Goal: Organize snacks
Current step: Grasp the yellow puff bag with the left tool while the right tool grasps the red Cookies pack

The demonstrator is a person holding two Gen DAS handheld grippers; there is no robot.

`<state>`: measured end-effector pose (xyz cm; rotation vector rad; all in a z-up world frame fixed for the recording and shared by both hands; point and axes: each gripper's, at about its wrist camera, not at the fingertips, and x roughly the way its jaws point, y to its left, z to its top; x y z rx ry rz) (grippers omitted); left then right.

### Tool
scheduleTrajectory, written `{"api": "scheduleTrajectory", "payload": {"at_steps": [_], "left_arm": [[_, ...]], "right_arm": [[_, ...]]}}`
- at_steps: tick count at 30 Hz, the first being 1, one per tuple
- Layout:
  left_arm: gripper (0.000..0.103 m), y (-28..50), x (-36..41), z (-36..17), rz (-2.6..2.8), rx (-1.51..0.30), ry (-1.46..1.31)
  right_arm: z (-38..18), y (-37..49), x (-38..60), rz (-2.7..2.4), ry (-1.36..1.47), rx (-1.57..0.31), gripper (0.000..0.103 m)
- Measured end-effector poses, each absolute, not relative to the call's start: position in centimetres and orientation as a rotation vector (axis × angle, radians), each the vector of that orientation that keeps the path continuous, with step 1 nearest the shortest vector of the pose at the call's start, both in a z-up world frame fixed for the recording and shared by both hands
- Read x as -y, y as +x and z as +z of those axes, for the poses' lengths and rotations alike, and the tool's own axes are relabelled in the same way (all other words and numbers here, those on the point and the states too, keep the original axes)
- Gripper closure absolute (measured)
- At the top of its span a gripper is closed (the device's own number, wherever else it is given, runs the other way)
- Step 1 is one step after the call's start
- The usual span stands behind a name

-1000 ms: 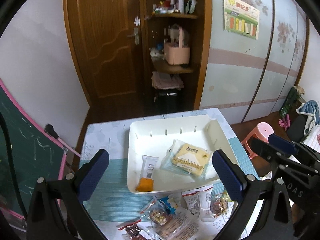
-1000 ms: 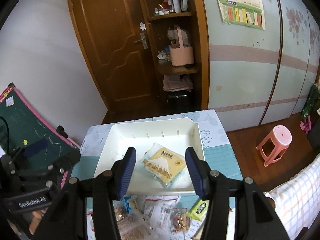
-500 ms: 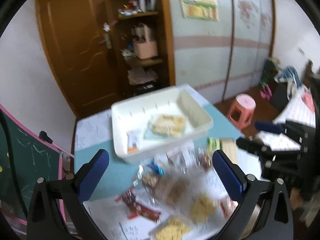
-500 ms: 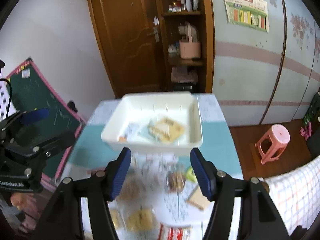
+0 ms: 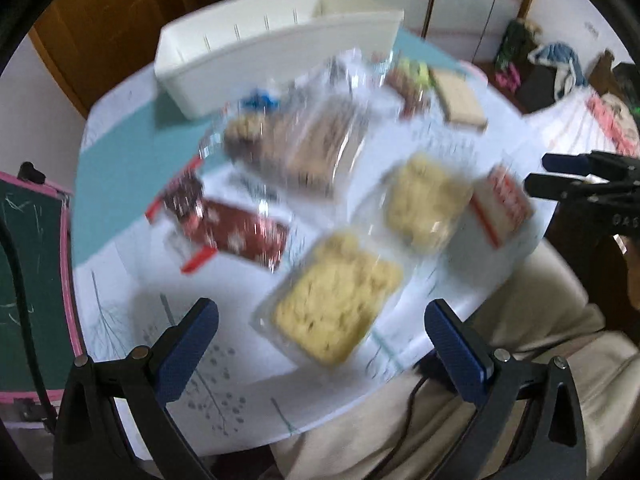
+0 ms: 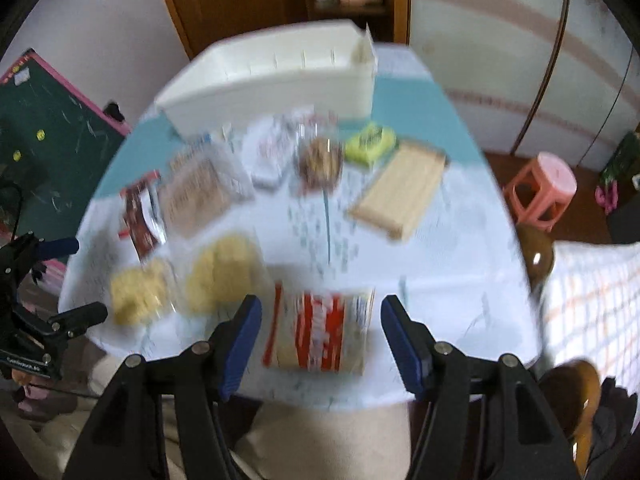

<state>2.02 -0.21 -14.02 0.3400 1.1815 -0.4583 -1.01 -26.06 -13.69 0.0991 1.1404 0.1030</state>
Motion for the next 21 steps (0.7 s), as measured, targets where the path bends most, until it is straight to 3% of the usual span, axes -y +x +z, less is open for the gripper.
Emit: {"api": "scheduleTrajectory", "payload": {"at_steps": [9,21], "left_arm": [[0.0,3.2,0.5,-18.9,-0.463,-1.259,0.382],[0.006,4.3,1.7,-20.3,-0.474,-1.277,0.357]], "right_arm": [[-17.1,-1.3,25.7,0.1,0.166,-1.261,0.04],[-17.3,-0.9,24.3,0.025,0.048,-1.261,0.039]]}}
